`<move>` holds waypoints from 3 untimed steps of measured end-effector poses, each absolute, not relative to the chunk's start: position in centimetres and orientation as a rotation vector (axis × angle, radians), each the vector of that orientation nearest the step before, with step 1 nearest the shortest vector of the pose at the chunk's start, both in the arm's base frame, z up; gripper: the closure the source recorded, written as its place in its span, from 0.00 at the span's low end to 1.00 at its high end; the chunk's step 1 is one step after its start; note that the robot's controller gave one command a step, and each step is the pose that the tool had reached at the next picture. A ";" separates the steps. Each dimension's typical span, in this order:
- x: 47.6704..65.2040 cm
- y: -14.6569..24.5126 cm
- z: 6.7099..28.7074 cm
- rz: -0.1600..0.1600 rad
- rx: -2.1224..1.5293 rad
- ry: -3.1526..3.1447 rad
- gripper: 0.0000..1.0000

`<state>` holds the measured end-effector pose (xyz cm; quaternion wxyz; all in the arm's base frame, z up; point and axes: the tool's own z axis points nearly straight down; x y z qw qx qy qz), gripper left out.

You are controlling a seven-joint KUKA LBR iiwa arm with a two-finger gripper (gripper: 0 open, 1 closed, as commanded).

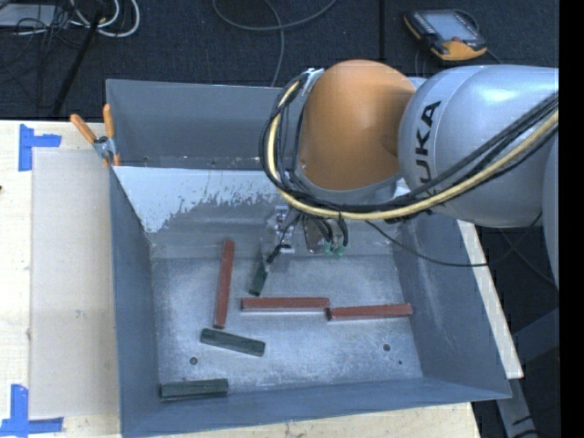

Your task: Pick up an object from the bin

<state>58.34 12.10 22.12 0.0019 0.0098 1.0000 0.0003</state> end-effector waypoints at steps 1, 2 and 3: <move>58.3 12.0 22.0 0.001 0.033 3.140 0.00; 58.3 12.0 22.0 0.001 0.035 3.140 0.00; 57.8 10.2 16.7 0.001 -0.017 3.135 0.00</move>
Offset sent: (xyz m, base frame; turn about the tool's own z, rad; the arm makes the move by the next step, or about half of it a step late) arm 0.0000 0.0000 0.0000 0.0000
